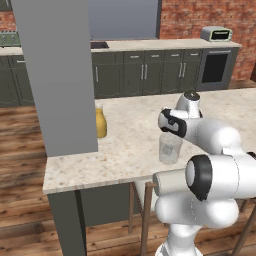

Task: There are two ice cubes in the ice bowl. Place both ice cubes in the glass cup.

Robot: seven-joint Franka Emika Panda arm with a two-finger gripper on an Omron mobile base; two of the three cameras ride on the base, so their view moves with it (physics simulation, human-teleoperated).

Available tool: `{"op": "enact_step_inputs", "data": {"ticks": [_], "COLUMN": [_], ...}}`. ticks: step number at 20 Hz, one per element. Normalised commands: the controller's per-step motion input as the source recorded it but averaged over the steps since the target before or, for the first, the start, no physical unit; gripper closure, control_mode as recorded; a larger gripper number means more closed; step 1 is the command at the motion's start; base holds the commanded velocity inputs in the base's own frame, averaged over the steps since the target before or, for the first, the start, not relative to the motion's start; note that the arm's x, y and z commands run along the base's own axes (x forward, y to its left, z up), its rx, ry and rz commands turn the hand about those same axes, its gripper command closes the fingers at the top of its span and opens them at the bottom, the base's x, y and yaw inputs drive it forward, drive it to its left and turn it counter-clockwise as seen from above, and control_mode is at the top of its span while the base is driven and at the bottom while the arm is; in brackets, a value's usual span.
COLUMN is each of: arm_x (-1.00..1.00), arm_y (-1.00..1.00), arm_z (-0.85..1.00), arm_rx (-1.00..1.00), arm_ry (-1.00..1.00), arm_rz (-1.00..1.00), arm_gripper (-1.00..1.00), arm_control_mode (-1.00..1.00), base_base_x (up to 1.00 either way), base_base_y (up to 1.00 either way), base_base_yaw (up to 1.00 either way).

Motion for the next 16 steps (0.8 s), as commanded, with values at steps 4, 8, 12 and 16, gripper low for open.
{"op": "enact_step_inputs", "data": {"ticks": [4,8,12,16], "arm_x": [-0.24,-0.54,-0.42,-0.17], "arm_y": [-0.22,-0.67,-0.87,-1.00], "arm_z": [0.29,0.03,0.00,0.00], "arm_rx": [0.04,0.00,0.00,0.00], "arm_ry": [0.00,0.03,0.10,0.12], "arm_rz": [0.00,0.00,0.00,0.00], "arm_gripper": [-1.00,-1.00,-1.00,-1.00], "arm_control_mode": [-1.00,-1.00,-1.00,-1.00], "base_base_x": [0.00,0.00,0.00,0.00], "base_base_y": [0.00,0.00,0.00,0.00], "base_base_yaw": [0.00,0.00,0.00,0.00]}}
